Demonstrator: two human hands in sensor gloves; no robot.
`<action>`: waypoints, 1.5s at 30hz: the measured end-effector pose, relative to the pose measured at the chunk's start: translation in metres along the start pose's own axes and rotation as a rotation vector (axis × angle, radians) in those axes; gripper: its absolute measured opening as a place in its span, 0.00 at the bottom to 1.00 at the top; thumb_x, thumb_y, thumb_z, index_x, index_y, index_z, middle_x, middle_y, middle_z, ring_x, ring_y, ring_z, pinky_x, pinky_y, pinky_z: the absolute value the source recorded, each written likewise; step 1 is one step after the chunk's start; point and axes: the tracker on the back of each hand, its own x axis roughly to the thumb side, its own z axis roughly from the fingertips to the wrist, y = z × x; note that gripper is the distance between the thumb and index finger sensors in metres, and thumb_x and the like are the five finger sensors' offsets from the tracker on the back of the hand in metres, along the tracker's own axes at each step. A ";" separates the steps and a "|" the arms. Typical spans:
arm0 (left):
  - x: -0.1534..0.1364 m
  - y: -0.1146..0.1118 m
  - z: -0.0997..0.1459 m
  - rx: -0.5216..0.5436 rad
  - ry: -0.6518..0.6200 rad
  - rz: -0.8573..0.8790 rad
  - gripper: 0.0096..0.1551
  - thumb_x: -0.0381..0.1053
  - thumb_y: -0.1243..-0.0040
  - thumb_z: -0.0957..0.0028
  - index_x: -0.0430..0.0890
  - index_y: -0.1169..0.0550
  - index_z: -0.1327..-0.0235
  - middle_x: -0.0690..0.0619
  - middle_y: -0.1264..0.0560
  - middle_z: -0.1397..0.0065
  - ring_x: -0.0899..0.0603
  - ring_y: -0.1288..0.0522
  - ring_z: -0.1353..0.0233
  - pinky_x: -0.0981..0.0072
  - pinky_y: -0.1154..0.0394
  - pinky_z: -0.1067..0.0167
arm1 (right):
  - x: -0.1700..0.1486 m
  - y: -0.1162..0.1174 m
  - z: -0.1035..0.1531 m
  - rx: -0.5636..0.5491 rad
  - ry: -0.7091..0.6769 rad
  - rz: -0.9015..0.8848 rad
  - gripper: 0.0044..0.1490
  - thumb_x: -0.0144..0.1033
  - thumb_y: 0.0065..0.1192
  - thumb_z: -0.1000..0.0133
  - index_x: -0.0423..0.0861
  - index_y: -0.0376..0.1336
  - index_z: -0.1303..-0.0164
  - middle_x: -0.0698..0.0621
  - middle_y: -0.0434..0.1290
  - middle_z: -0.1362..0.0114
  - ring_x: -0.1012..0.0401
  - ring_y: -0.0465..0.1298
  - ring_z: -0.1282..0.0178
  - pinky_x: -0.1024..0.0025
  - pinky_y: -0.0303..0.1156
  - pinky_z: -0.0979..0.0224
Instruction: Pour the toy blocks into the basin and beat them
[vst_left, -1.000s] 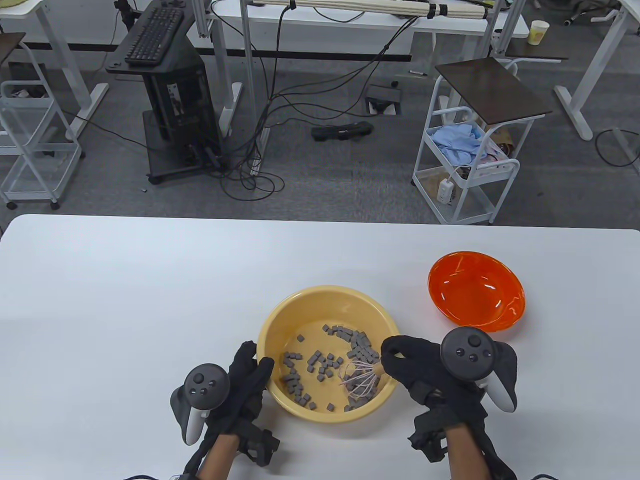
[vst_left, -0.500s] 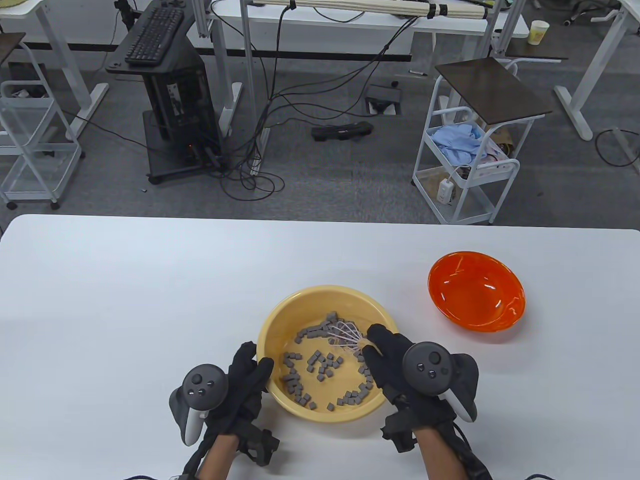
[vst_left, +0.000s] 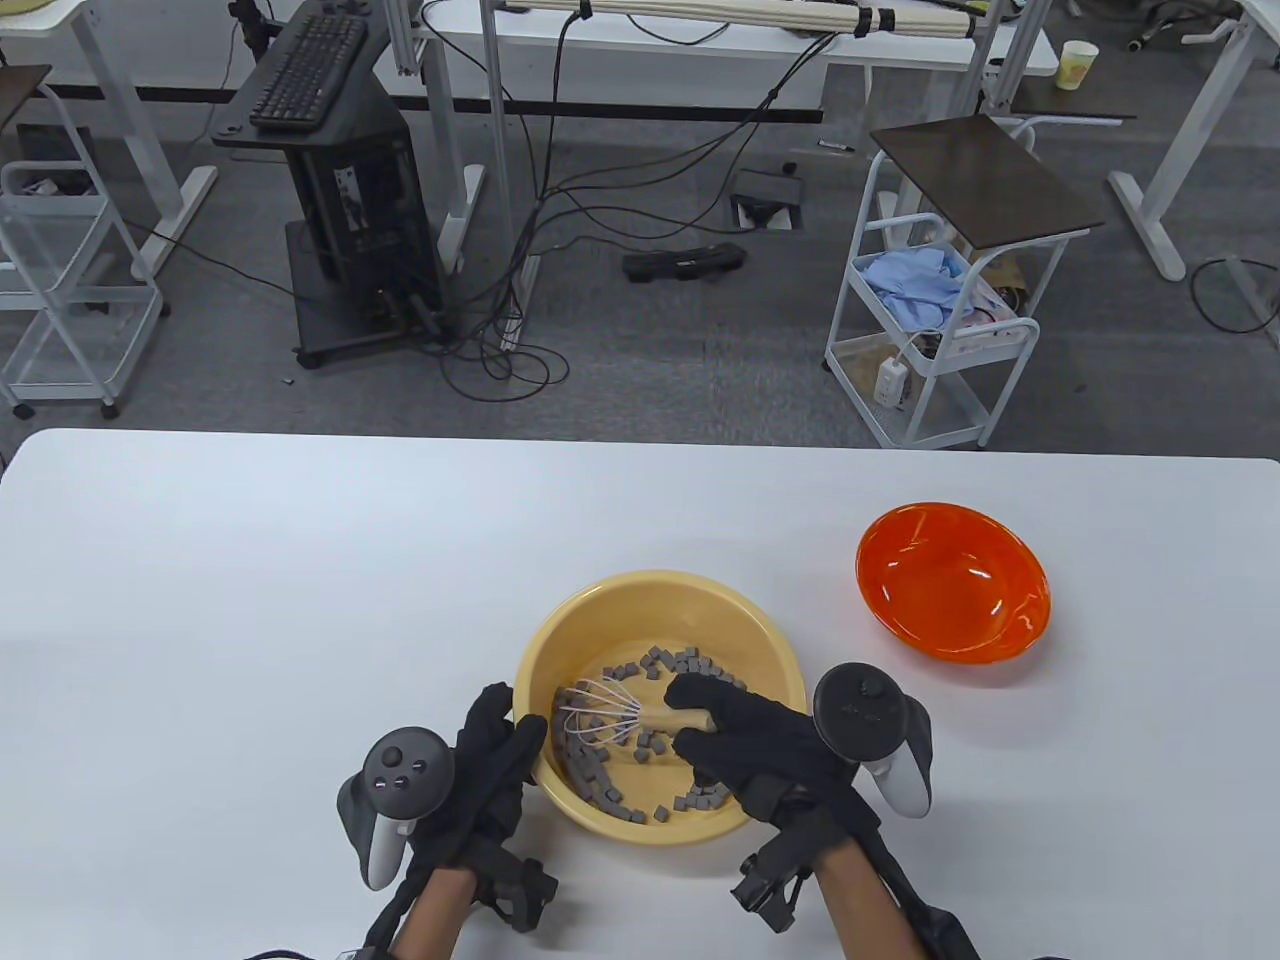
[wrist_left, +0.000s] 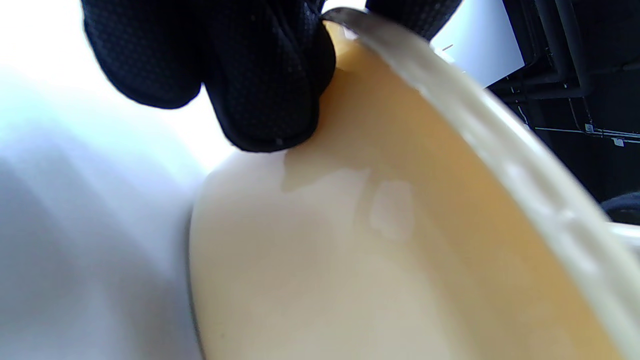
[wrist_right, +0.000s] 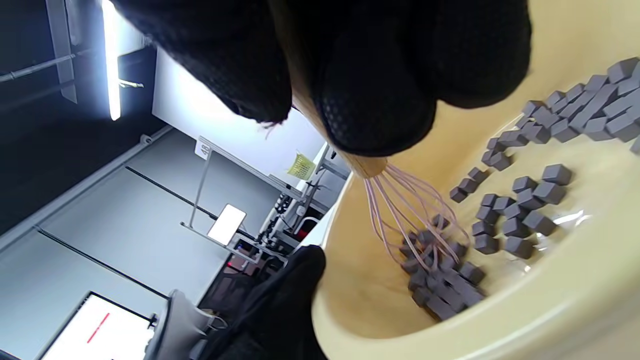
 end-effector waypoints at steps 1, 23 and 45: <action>0.000 0.000 0.000 0.000 0.000 -0.001 0.39 0.52 0.48 0.27 0.24 0.41 0.20 0.38 0.23 0.39 0.47 0.15 0.46 0.42 0.21 0.41 | 0.000 -0.002 0.000 0.012 -0.005 -0.008 0.33 0.31 0.70 0.33 0.33 0.61 0.23 0.28 0.72 0.40 0.47 0.80 0.54 0.47 0.75 0.42; 0.000 0.000 0.000 0.004 0.003 -0.005 0.39 0.52 0.48 0.27 0.24 0.41 0.20 0.38 0.23 0.39 0.47 0.15 0.47 0.42 0.21 0.41 | 0.036 -0.038 0.027 -0.245 0.003 0.397 0.22 0.42 0.71 0.33 0.39 0.72 0.38 0.39 0.77 0.60 0.58 0.76 0.73 0.55 0.77 0.55; -0.001 0.000 0.000 0.000 0.000 -0.001 0.39 0.51 0.48 0.27 0.24 0.41 0.20 0.38 0.23 0.39 0.47 0.15 0.47 0.42 0.21 0.41 | 0.030 -0.026 0.025 -0.443 -0.017 0.636 0.22 0.41 0.71 0.33 0.42 0.71 0.35 0.37 0.76 0.55 0.56 0.77 0.69 0.52 0.76 0.49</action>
